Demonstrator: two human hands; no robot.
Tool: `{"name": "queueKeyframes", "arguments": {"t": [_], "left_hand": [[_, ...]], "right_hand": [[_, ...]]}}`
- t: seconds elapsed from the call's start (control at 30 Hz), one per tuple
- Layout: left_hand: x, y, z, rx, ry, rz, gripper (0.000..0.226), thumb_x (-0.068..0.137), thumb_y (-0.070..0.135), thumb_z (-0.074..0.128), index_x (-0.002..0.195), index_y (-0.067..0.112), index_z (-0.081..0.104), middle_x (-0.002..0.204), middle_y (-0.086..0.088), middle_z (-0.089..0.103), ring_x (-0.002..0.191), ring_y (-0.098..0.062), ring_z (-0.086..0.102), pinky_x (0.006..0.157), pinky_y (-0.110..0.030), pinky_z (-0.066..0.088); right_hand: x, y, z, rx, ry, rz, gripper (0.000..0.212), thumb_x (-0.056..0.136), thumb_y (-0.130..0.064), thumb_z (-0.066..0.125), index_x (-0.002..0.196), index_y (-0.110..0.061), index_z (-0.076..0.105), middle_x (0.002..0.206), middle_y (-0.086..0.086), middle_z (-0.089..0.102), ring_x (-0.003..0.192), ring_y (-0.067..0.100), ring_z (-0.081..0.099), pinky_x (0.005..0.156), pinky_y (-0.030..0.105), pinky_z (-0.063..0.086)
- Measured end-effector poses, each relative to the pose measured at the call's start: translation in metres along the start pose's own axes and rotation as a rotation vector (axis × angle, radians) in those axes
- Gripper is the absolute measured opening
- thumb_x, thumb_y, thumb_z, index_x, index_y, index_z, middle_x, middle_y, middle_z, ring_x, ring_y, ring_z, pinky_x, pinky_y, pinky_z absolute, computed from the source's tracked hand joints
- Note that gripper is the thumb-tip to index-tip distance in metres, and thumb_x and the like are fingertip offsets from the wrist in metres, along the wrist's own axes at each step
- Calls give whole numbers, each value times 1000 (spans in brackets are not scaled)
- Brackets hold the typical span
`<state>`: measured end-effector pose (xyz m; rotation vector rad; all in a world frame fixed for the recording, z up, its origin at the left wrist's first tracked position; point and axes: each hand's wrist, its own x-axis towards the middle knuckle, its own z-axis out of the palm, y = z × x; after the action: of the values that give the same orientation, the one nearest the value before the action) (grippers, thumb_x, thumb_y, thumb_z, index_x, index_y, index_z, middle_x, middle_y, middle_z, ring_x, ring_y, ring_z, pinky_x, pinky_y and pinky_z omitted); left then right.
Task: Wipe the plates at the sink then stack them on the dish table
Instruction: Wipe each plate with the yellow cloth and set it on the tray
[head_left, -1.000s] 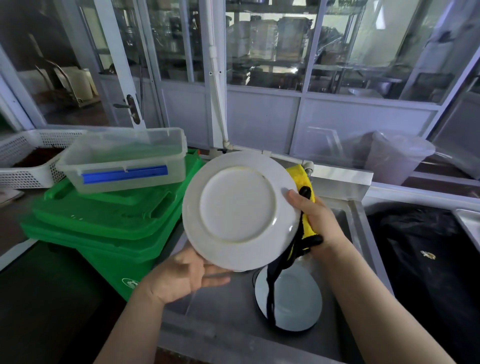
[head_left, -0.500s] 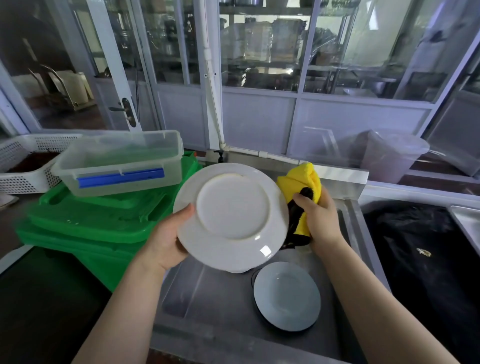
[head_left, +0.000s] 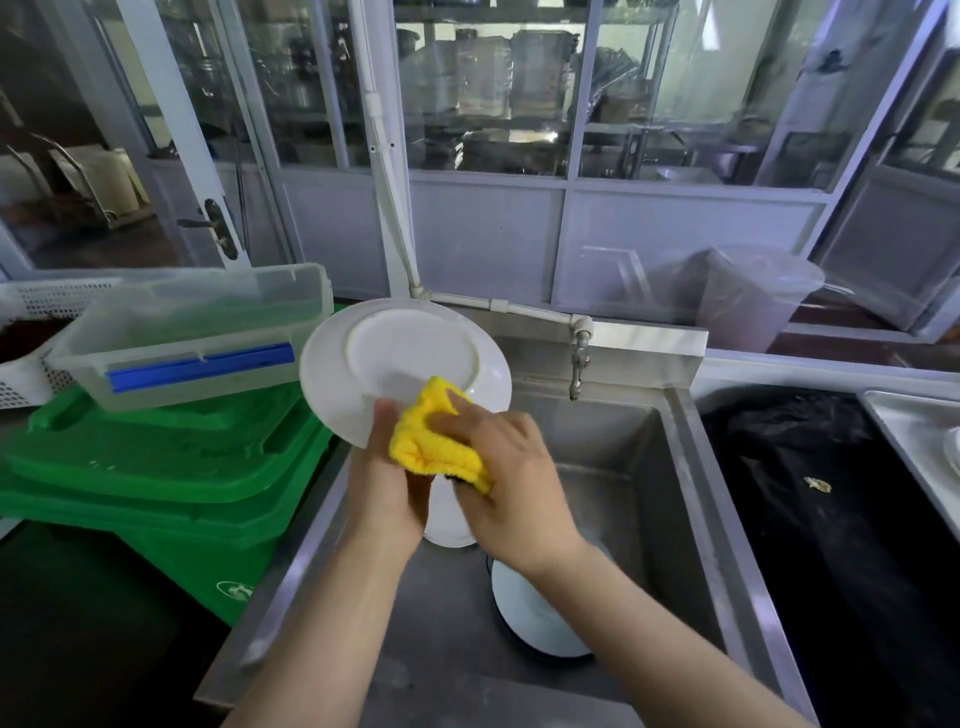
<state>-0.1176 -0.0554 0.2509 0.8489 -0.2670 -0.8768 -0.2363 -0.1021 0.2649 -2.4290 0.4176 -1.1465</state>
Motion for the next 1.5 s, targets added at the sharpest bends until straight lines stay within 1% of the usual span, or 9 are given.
{"name": "queueKeyframes", "arguments": {"t": [0.13, 0.33, 0.63, 0.8, 0.9, 1.17, 1.33, 1.4, 1.5], "left_hand": [[-4, -9, -5, -45, 83, -70, 36, 105, 27, 31, 84, 13, 56, 82, -4, 59, 50, -6, 67, 44, -16, 50], [-13, -17, 6, -44, 52, -53, 50, 90, 44, 48, 129, 12, 57, 118, -9, 69, 107, -22, 67, 73, -32, 57], [-27, -42, -3, 45, -23, -95, 43, 80, 38, 55, 120, 23, 59, 112, 0, 72, 96, -17, 71, 61, -32, 58], [-31, -62, -12, 295, -69, -113, 27, 81, 39, 56, 103, 36, 72, 109, 5, 73, 99, -14, 69, 71, -37, 58], [-35, -80, -18, 415, -66, -175, 38, 79, 43, 59, 115, 34, 65, 113, 6, 71, 103, -14, 68, 75, -38, 56], [-42, -125, -28, 531, -56, -354, 51, 68, 51, 66, 115, 31, 64, 113, 5, 71, 102, -14, 68, 69, -29, 55], [-44, -141, -20, 585, -126, -380, 26, 77, 45, 67, 103, 42, 69, 110, 9, 72, 96, -7, 69, 64, -24, 56], [-45, -143, -16, 621, -144, -366, 22, 76, 45, 63, 97, 50, 69, 107, 13, 72, 95, -7, 69, 64, -25, 56], [-48, -144, -8, 697, -175, -333, 19, 83, 43, 65, 92, 60, 65, 102, 21, 71, 100, -8, 66, 80, -37, 54]], "right_hand": [[-6, -1, -2, -28, -116, -63, 49, 70, -8, 51, 115, -18, 68, 138, 2, 53, 101, 33, 55, 94, 32, 39], [-15, 38, -23, -149, -57, -46, 52, 65, 2, 56, 110, -18, 72, 131, 9, 56, 98, 35, 57, 87, 33, 42], [-37, 111, -50, -287, 2, 352, 53, 71, 0, 70, 119, -23, 68, 133, 4, 54, 105, 36, 50, 88, 33, 39], [-81, 135, -72, -321, -20, 484, 51, 75, -4, 71, 122, -25, 65, 135, 3, 52, 110, 34, 49, 92, 37, 43], [-124, 146, -94, -341, -54, 568, 52, 74, -5, 72, 122, -24, 65, 134, 5, 52, 110, 36, 50, 92, 40, 44], [-265, 152, -127, -627, -311, 698, 72, 44, 0, 82, 111, -21, 70, 116, 10, 64, 81, 38, 60, 56, 43, 54], [-316, 156, -113, -691, -705, 947, 64, 77, -54, 59, 137, -48, 39, 152, -6, 26, 128, 26, 34, 96, 41, 34], [-318, 153, -109, -673, -682, 966, 68, 76, -73, 48, 139, -50, 34, 155, -12, 18, 136, 24, 23, 101, 44, 23], [-297, 141, -104, -605, -423, 937, 58, 83, -63, 55, 136, -41, 47, 148, -9, 37, 136, 23, 31, 104, 45, 26]]}}
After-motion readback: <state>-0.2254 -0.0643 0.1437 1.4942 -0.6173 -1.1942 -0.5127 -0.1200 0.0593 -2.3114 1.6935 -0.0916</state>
